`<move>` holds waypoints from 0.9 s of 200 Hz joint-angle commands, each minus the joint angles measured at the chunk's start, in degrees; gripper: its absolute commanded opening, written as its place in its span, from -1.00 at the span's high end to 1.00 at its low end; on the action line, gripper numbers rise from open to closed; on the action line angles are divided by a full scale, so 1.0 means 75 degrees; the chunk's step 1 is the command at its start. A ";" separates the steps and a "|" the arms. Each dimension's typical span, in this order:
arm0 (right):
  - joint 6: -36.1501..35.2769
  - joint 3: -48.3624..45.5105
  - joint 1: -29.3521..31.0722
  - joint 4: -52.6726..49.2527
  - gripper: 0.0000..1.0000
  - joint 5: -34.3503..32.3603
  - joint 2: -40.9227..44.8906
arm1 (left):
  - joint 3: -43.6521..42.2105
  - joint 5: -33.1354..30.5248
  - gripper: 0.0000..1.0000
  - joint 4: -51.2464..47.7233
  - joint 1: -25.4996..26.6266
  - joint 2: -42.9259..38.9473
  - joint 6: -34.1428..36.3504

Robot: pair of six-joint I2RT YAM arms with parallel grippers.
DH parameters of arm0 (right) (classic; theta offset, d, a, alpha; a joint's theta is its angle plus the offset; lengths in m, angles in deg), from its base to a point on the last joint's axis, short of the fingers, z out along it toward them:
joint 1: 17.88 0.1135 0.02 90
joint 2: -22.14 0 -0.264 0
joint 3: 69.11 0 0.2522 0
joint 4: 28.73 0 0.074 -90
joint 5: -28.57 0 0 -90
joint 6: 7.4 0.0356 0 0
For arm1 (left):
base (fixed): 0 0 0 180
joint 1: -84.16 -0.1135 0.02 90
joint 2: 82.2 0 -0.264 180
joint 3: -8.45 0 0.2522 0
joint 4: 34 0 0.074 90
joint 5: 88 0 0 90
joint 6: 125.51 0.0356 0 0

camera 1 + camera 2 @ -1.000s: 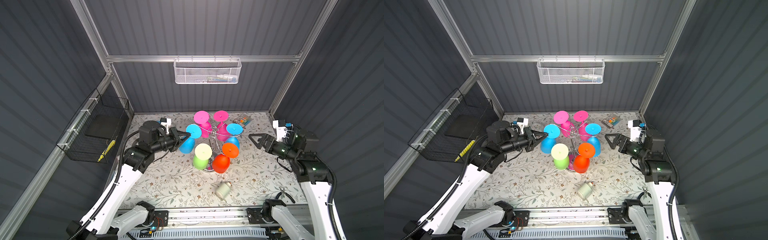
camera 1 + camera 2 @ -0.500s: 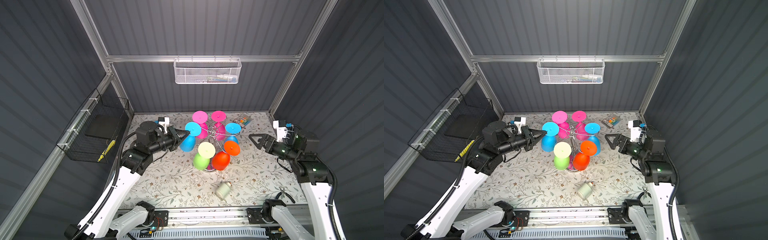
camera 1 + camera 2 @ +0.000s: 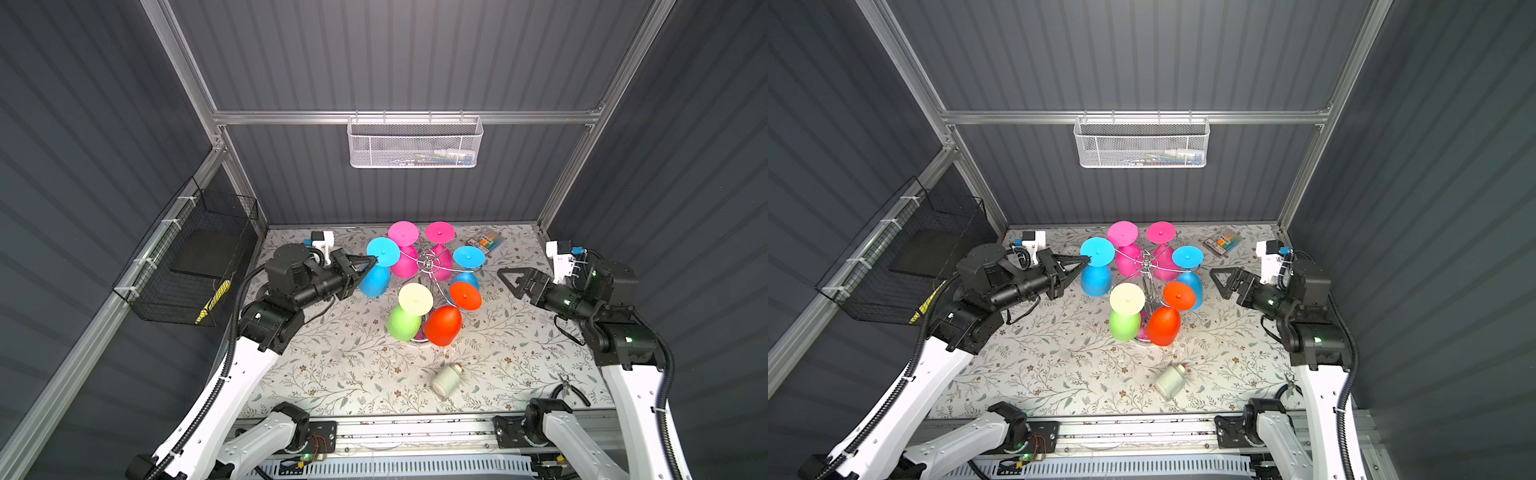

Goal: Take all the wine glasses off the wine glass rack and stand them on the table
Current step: 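Close the left gripper on the blue glass's foot at the rack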

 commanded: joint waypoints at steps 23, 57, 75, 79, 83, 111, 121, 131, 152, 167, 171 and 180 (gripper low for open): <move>0.0083 0.0045 0.0005 -0.0107 -0.98 0.0026 0.0100 | 0.0208 0.0033 1.00 0.0318 0.0026 0.0100 0.0049; 0.0045 0.0042 0.0007 -0.0182 -0.98 0.0019 0.0124 | 0.0351 0.0097 1.00 0.0318 0.0026 0.0259 0.0042; 0.0034 0.0045 0.0015 -0.0191 -0.98 0.0020 0.0136 | 0.0489 0.0150 1.00 0.0263 0.0026 0.0393 0.0111; 0.0042 0.0040 0.0006 -0.0185 -0.98 0.0018 0.0139 | 0.0531 0.0151 1.00 0.0223 0.0026 0.0413 0.0139; 0.0041 0.0045 0.0008 -0.0183 -0.98 0.0023 0.0145 | 0.0571 0.0170 1.00 0.0177 0.0026 0.0435 0.0177; 0.0017 0.0034 0.0014 -0.0194 -0.98 0.0029 0.0147 | 0.0802 0.0112 1.00 -0.0208 0.0026 0.0554 0.0379; 0.0015 0.0019 0.0009 -0.0199 -0.98 0.0031 0.0136 | 0.0843 0.0103 1.00 -0.0216 0.0026 0.0565 0.0397; 0.0022 0.0005 0.0006 -0.0188 -0.98 0.0023 0.0127 | 0.0860 0.0122 1.00 -0.0211 0.0026 0.0591 0.0405; 0.0036 -0.0002 0.0005 -0.0140 -0.98 0.0054 0.0111 | 0.0907 0.0280 1.00 -0.0239 0.0026 0.0669 0.0379; 0.0028 -0.0002 0.0005 -0.0140 -0.98 0.0058 0.0100 | 0.0946 0.0480 1.00 -0.0343 0.0026 0.0735 0.0369; 0.0030 -0.0002 0.0011 -0.0133 -0.98 0.0056 0.0100 | 0.0959 0.0531 1.00 -0.0391 0.0028 0.0753 0.0366; 0.0037 -0.0009 0.0011 -0.0133 -0.98 0.0052 0.0100 | 0.1004 0.0627 1.00 -0.0501 0.0026 0.0784 0.0369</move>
